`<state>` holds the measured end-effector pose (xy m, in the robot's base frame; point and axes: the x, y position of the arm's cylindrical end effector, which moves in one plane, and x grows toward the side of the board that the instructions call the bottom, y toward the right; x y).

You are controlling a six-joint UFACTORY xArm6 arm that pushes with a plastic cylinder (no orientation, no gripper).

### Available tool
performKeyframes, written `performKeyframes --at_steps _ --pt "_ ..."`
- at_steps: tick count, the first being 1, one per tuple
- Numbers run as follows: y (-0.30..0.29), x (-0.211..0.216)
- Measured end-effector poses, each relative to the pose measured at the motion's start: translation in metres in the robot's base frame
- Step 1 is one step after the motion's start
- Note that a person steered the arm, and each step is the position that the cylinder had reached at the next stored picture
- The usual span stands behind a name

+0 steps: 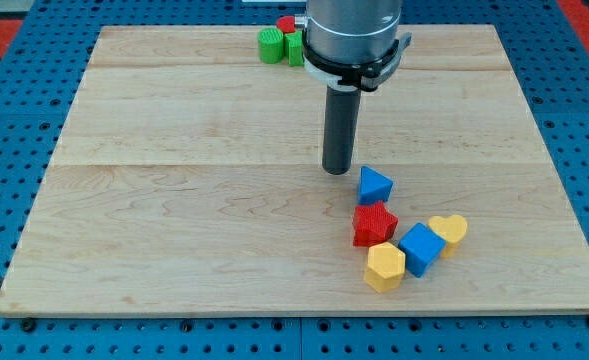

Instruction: Make a triangle out of blue blocks and the red star

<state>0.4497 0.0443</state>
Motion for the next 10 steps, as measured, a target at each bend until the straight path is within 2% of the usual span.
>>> performKeyframes --at_steps 1,2,3,4,5,6,8,9,10 --pt "0.010 -0.003" --pt "0.065 -0.032" --pt "0.167 -0.020" --pt "0.201 0.096" --pt "0.154 0.155" --pt "0.082 0.134" --pt "0.030 0.052" --pt "0.026 0.032" --pt "0.083 0.021"
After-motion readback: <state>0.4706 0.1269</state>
